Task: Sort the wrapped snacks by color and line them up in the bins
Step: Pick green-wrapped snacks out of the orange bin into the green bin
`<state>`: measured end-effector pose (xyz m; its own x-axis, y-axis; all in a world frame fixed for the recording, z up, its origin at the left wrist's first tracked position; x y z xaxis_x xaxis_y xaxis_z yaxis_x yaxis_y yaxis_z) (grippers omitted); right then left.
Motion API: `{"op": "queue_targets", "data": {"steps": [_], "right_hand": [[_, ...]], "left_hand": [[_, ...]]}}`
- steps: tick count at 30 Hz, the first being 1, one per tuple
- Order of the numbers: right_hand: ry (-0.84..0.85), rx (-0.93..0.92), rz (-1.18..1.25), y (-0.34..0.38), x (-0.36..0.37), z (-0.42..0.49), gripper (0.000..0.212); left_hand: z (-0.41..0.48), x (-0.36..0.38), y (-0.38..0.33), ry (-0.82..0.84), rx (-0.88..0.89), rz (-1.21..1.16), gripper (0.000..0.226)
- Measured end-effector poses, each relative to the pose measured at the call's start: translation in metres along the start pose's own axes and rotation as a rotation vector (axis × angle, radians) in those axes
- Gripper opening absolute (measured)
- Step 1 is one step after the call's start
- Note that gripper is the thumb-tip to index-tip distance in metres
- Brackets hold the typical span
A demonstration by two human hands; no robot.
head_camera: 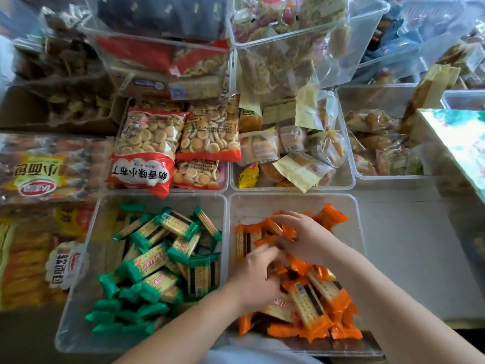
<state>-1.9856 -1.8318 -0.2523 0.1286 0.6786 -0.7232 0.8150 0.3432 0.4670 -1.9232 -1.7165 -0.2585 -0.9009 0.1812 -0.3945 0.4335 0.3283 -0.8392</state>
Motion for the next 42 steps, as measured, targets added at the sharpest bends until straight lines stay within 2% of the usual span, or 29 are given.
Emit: {"op": "queue_targets", "data": {"steps": [3, 5, 7, 10, 12, 14, 18, 22, 25, 29, 33, 36, 39, 42], "right_hand": [[0.081, 0.102, -0.083, -0.020, 0.023, -0.002, 0.075], [0.044, 0.105, -0.114, -0.030, 0.028, -0.006, 0.080], [0.002, 0.098, -0.136, -0.033, 0.023, -0.013, 0.078], [-0.009, 0.105, -0.160, -0.037, 0.017, -0.024, 0.054], [0.025, 0.112, -0.100, -0.040, 0.015, -0.031, 0.050], [0.033, 0.130, -0.033, -0.047, 0.010, -0.036, 0.047], [-0.017, 0.138, 0.045, -0.059, -0.002, -0.040, 0.037], [-0.145, 0.162, 0.136, -0.066, -0.019, -0.037, 0.041], [-0.083, 0.191, 0.156, -0.068, -0.016, -0.028, 0.052], [0.028, 0.191, 0.084, -0.063, -0.001, -0.022, 0.059], [-0.040, 0.188, 0.029, -0.063, -0.007, -0.018, 0.063], [-0.109, 0.165, 0.078, -0.057, -0.019, -0.027, 0.055], [-0.204, 0.131, 0.102, -0.042, -0.030, -0.046, 0.050], [-0.195, 0.115, -0.071, -0.024, -0.023, -0.069, 0.059]], "left_hand": [[-0.002, -0.018, 0.011, -0.138, -0.050, 0.062, 0.028], [0.003, -0.022, 0.011, -0.179, -0.067, 0.131, 0.024], [0.022, -0.024, 0.008, -0.174, -0.059, 0.201, 0.034], [0.063, -0.022, 0.016, 0.041, -0.131, 0.293, 0.076], [0.081, -0.019, 0.025, 0.231, -0.140, 0.408, 0.104], [0.089, -0.014, 0.033, 0.343, -0.133, 0.474, 0.118], [0.088, 0.004, 0.031, 0.434, -0.168, 0.399, 0.109], [0.070, 0.018, 0.028, 0.429, -0.147, 0.301, 0.099], [0.044, 0.025, 0.017, 0.411, -0.036, 0.307, 0.084], [0.019, 0.035, -0.001, 0.389, 0.072, 0.395, 0.077], [0.013, 0.033, -0.010, 0.307, 0.124, 0.318, 0.070], [0.010, 0.015, -0.024, 0.148, 0.178, 0.213, 0.067], [0.009, -0.005, -0.021, 0.058, 0.098, 0.236, 0.062], [0.001, -0.026, -0.013, -0.030, 0.010, 0.353, 0.055]]}}
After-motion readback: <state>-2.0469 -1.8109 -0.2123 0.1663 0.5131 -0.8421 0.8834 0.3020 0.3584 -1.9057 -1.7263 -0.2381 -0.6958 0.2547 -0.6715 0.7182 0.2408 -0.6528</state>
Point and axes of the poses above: each hand's wrist, its own z-axis towards the middle knuckle, its own x-axis out of the palm, y = z × x, the point moved 10 cm from there along z, towards the middle knuckle, and after that the axes turned 7 degrees about x, right-handed, at the moved point
